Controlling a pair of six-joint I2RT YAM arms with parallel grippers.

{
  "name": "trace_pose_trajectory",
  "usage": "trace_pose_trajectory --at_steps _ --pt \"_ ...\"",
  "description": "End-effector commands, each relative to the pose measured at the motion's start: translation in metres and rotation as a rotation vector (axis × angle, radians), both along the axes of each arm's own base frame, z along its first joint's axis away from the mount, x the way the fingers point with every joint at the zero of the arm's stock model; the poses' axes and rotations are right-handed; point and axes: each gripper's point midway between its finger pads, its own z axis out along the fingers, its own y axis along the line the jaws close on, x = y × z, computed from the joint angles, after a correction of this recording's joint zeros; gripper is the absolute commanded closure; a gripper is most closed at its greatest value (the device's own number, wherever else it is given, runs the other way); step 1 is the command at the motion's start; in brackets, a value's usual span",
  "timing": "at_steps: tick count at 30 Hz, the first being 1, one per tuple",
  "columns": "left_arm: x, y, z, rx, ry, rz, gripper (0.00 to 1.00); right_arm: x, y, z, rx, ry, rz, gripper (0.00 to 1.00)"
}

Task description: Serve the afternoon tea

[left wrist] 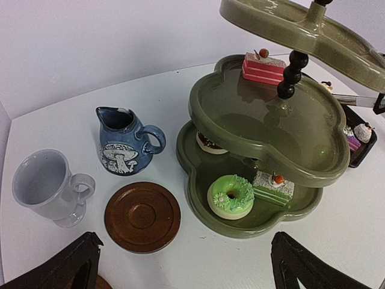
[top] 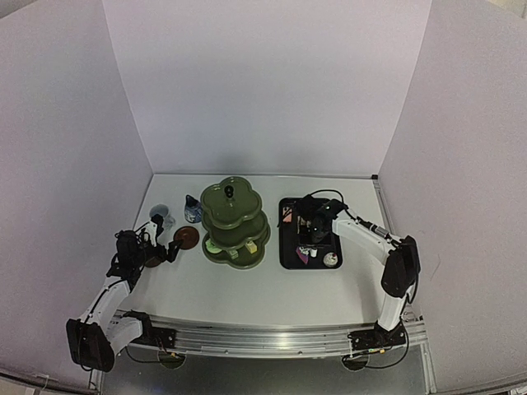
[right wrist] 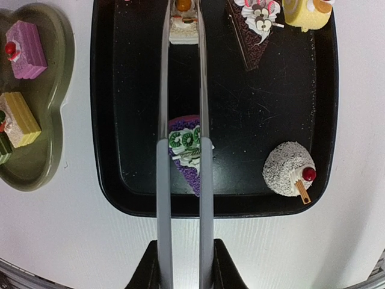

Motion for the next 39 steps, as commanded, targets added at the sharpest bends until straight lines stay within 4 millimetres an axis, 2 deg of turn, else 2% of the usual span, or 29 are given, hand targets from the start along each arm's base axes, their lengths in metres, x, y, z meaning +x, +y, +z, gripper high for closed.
trace_pose_trajectory --at_steps 1,5,18,21,24,30,34,39 --pt "-0.002 0.000 0.003 0.020 -0.020 -0.007 0.00 0.005 0.003 -0.001 0.001 -0.018 0.008 0.92" --pt "-0.002 0.000 0.004 0.021 -0.023 -0.004 0.00 0.006 0.002 0.009 0.000 -0.042 0.037 1.00" --pt "-0.001 0.001 0.008 0.019 -0.036 0.003 0.00 0.004 -0.016 0.090 0.013 -0.227 0.111 1.00" --pt "-0.002 0.002 0.010 0.019 -0.038 0.006 0.00 0.001 -0.012 0.115 0.054 -0.274 0.157 1.00" --pt "-0.003 0.002 0.014 0.020 -0.043 0.008 0.00 -0.010 -0.007 0.135 0.101 -0.302 0.228 1.00" --pt "-0.007 0.002 0.018 0.020 -0.052 0.008 0.01 -0.056 0.020 0.149 0.224 -0.264 0.423 1.00" --pt "-0.010 0.002 0.017 0.019 -0.044 0.007 0.00 -0.079 0.040 0.150 0.282 -0.223 0.506 1.00" --pt "-0.012 0.002 0.019 0.014 -0.046 0.007 0.00 -0.091 0.058 0.147 0.313 -0.189 0.560 1.00"
